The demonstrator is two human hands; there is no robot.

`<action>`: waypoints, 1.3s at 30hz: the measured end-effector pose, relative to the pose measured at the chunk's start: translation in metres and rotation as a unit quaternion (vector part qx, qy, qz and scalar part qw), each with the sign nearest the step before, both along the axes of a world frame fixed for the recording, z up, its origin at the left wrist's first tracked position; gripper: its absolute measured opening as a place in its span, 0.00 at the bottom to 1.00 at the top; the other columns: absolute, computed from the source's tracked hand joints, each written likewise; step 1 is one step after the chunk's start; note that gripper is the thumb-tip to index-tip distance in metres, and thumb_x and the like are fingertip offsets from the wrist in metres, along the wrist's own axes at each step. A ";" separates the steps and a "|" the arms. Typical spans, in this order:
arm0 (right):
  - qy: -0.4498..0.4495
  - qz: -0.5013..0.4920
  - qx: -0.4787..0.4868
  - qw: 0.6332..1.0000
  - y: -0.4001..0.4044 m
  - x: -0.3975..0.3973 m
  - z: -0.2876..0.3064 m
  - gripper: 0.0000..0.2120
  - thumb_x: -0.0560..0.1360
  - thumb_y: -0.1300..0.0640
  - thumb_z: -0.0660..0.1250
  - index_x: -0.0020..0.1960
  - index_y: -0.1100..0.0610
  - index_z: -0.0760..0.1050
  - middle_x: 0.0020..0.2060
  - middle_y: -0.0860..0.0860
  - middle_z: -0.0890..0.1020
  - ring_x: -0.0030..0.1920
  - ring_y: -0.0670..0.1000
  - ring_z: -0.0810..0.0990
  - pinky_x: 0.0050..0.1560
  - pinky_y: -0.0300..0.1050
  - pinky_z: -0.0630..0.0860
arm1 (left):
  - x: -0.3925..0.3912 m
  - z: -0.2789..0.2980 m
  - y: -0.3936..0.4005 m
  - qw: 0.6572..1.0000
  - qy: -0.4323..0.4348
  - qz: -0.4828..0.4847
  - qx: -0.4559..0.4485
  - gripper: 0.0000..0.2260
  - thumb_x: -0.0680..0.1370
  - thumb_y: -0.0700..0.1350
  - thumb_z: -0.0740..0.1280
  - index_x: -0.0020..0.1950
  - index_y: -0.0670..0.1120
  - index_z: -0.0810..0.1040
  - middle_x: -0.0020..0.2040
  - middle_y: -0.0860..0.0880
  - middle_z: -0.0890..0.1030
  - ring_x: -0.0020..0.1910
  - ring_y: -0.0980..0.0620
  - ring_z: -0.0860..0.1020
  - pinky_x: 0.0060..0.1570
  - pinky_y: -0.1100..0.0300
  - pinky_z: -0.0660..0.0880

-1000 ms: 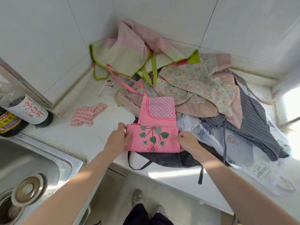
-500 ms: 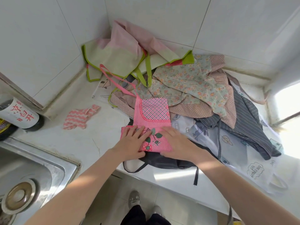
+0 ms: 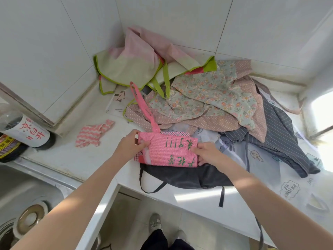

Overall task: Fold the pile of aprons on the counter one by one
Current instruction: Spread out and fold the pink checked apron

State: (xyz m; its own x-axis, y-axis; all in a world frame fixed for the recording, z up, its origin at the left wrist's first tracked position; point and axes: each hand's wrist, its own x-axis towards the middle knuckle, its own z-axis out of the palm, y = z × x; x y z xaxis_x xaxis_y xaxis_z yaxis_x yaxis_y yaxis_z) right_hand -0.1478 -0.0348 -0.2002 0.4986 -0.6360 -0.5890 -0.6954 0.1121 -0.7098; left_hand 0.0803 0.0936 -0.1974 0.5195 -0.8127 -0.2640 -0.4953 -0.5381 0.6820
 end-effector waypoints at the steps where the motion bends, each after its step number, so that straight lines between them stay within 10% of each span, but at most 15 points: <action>1: 0.022 0.000 0.023 0.999 0.004 -0.002 -0.003 0.09 0.79 0.57 0.62 0.46 0.62 0.74 0.35 0.54 0.76 0.32 0.50 0.75 0.31 0.38 0.77 | -0.002 -0.003 0.000 1.000 0.000 -0.006 0.022 0.16 0.75 0.50 0.70 0.56 0.43 0.71 0.33 0.52 0.74 0.33 0.57 0.72 0.31 0.64 0.64; 6: 0.063 0.002 0.042 0.997 0.011 -0.008 -0.006 0.12 0.79 0.57 0.63 0.39 0.59 0.68 0.33 0.54 0.75 0.31 0.50 0.75 0.27 0.36 0.75 | -0.015 -0.004 0.008 0.962 -0.203 -0.115 0.142 0.21 0.75 0.56 0.66 0.61 0.44 0.69 0.43 0.50 0.76 0.53 0.44 0.77 0.46 0.56 0.67; 10: 0.092 0.041 -0.027 0.995 0.011 -0.003 -0.005 0.10 0.79 0.55 0.63 0.47 0.63 0.72 0.36 0.57 0.78 0.31 0.52 0.77 0.30 0.39 0.77 | -0.026 -0.009 0.005 0.903 -0.389 -0.183 -0.017 0.20 0.68 0.55 0.72 0.53 0.44 0.79 0.53 0.44 0.79 0.52 0.40 0.78 0.52 0.45 0.73; 17: 0.195 0.171 -0.158 0.953 0.019 0.009 0.010 0.10 0.80 0.53 0.57 0.44 0.57 0.67 0.37 0.55 0.77 0.38 0.54 0.81 0.32 0.43 0.70 | -0.036 -0.012 -0.021 0.955 -0.133 -0.246 0.096 0.23 0.79 0.50 0.62 0.72 0.45 0.65 0.68 0.44 0.67 0.66 0.46 0.67 0.65 0.53 0.65; 21: 0.185 0.181 -0.366 0.894 0.023 0.014 0.016 0.22 0.77 0.47 0.63 0.64 0.60 0.63 0.59 0.56 0.72 0.61 0.57 0.71 0.51 0.46 0.70 | -0.027 -0.010 -0.026 0.939 -0.270 -0.211 -0.032 0.18 0.76 0.37 0.62 0.66 0.42 0.71 0.63 0.41 0.71 0.59 0.40 0.69 0.59 0.46 0.69; 27: 0.162 0.337 -0.282 0.883 0.026 0.031 -0.004 0.49 0.68 0.36 0.68 0.77 0.56 0.47 0.73 0.54 0.57 0.74 0.56 0.53 0.74 0.56 0.49 | -0.010 0.004 -0.051 0.823 -0.423 -0.364 0.102 0.19 0.78 0.38 0.58 0.69 0.49 0.69 0.71 0.50 0.65 0.71 0.47 0.58 0.67 0.52 0.56; 32: 0.185 0.398 -0.320 0.839 0.024 0.044 0.001 0.42 0.68 0.38 0.70 0.71 0.58 0.59 0.64 0.56 0.66 0.66 0.58 0.66 0.66 0.53 0.60 | 0.003 0.018 -0.066 0.763 -0.479 -0.419 0.115 0.14 0.78 0.45 0.61 0.63 0.47 0.73 0.62 0.49 0.72 0.65 0.48 0.66 0.65 0.54 0.57; 39: 0.141 0.382 -0.165 0.898 0.006 0.052 0.015 0.21 0.77 0.49 0.65 0.66 0.58 0.69 0.61 0.55 0.75 0.60 0.55 0.73 0.56 0.46 0.70 | 0.016 0.046 -0.072 0.811 -0.356 -0.448 0.118 0.12 0.78 0.54 0.63 0.46 0.45 0.73 0.43 0.50 0.75 0.45 0.47 0.75 0.43 0.57 0.67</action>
State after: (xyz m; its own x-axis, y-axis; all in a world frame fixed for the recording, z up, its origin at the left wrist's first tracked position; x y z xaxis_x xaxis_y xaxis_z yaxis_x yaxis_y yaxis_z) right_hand -0.0960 -0.0287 -0.1852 0.7236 -0.3356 -0.6031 -0.6382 -0.6581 -0.3995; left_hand 0.0962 0.0219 -0.1511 -0.1637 -0.9187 -0.3593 -0.9830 0.1826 -0.0191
